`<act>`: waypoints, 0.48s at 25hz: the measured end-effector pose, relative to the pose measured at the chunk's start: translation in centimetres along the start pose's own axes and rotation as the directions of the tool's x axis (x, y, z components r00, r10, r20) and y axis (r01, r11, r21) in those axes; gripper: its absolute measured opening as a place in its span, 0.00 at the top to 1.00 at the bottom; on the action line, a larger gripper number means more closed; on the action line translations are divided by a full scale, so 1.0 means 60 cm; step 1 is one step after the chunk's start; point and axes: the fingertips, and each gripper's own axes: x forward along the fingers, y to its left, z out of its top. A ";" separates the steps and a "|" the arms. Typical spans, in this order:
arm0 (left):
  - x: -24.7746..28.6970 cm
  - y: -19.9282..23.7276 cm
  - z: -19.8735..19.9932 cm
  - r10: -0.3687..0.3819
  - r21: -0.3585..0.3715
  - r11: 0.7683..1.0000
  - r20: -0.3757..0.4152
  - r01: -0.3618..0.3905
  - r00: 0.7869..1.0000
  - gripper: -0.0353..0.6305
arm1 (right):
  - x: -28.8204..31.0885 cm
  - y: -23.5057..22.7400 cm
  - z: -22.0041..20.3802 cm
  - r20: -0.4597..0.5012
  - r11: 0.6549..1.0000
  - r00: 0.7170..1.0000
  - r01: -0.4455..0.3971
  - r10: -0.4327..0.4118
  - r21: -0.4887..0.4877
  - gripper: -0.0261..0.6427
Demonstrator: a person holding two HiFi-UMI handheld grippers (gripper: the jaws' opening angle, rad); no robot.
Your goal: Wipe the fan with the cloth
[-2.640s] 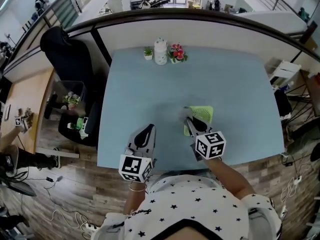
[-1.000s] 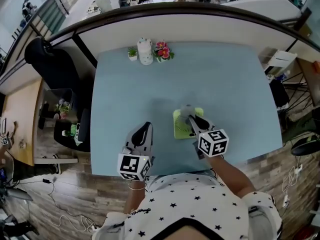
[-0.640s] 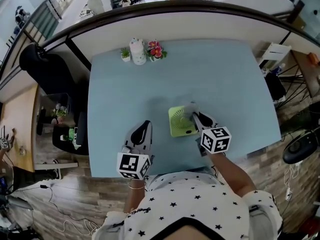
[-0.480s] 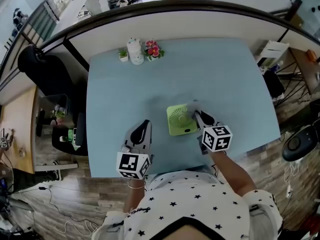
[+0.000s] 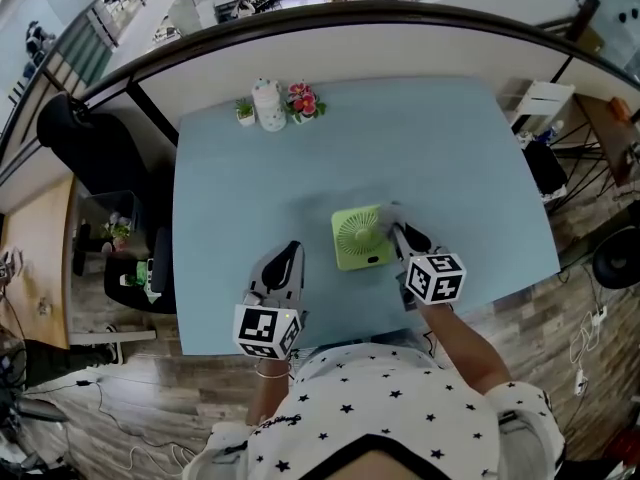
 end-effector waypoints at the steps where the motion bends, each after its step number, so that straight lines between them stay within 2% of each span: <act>1: -0.002 -0.001 -0.001 0.000 0.000 1.000 0.000 0.000 1.000 0.90 | -0.002 0.005 0.002 0.006 1.000 1.000 -0.008 0.008 -0.003 0.92; 7: -0.022 0.002 -0.003 0.019 -0.004 1.000 0.004 -0.019 1.000 0.90 | -0.007 0.071 0.025 0.054 0.994 0.993 -0.105 0.107 -0.037 0.92; 12: -0.048 0.016 -0.006 0.055 -0.008 0.998 0.006 -0.055 0.998 0.90 | 0.007 0.143 0.024 0.038 0.975 0.977 -0.207 0.210 -0.083 0.92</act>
